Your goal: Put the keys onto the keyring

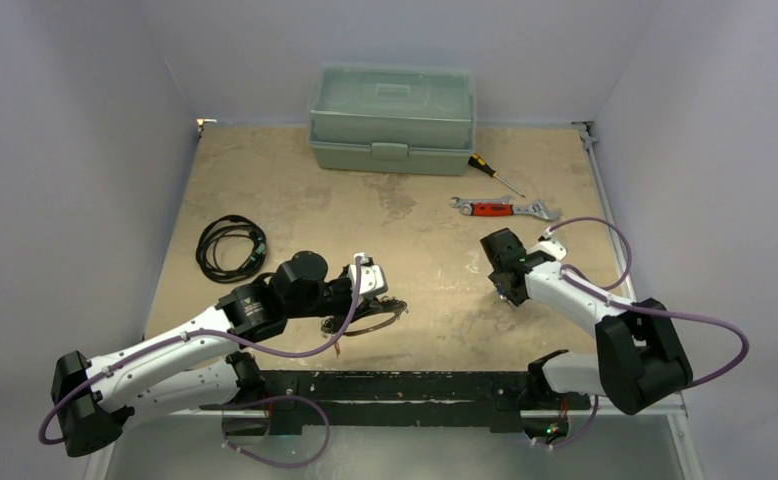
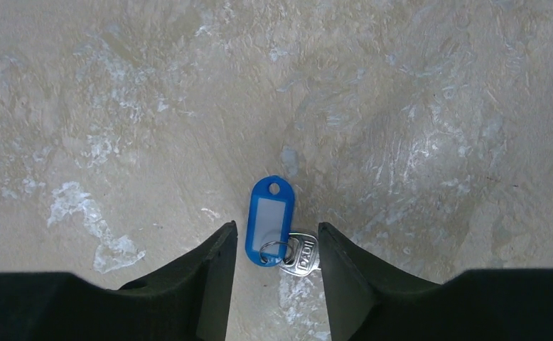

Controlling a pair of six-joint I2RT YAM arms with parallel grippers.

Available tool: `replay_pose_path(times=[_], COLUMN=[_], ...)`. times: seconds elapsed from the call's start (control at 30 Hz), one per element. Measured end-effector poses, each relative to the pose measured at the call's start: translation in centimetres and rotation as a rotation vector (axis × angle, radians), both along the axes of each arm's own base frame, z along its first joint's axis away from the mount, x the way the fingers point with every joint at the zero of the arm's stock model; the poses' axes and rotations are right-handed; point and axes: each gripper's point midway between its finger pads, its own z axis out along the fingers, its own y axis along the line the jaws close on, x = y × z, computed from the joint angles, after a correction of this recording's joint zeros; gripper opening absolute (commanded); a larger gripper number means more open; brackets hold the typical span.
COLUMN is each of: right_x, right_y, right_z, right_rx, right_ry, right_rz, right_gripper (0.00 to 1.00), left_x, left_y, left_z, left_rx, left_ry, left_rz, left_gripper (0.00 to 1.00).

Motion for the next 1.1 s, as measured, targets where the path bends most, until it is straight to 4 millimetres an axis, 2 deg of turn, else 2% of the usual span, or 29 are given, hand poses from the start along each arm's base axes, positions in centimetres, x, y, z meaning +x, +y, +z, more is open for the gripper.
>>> replay_pose_path(times=[0.47,0.6,0.7,0.83,0.97,1.1], right_x=[-0.2,-0.3,-0.2,0.1,0.7,1.8], right_y=[0.8,1.0,1.1,1.4,1.9,3.3], right_z=[-0.6,-0.8,-0.9,-1.0,-1.2,-1.1], right_rx=[0.057,0.067,0.070,0.076,0.082,0.107], right_ry=[-0.009,-0.006,-0.009,-0.008,-0.016,-0.036], right_rz=[0.010,0.024,0.032,0.049,0.090,0.177], right_gripper=[0.30,0.13,0.12,0.00,0.00,0.00], left_x=[0.0,0.0,0.0,0.1,0.1,0.2], left_y=[0.0,0.0,0.0,0.0,0.0,0.1], left_z=[0.0,0.0,0.0,0.0,-0.1,-0.1], left_rx=[0.001,0.001,0.001,0.002,0.003,0.004], left_ry=[0.001,0.000,0.000,-0.001,-0.002,-0.004], left_rz=[0.000,0.001,0.001,0.004,0.007,0.011], left_gripper=[0.00,0.00,0.00,0.00,0.00,0.00])
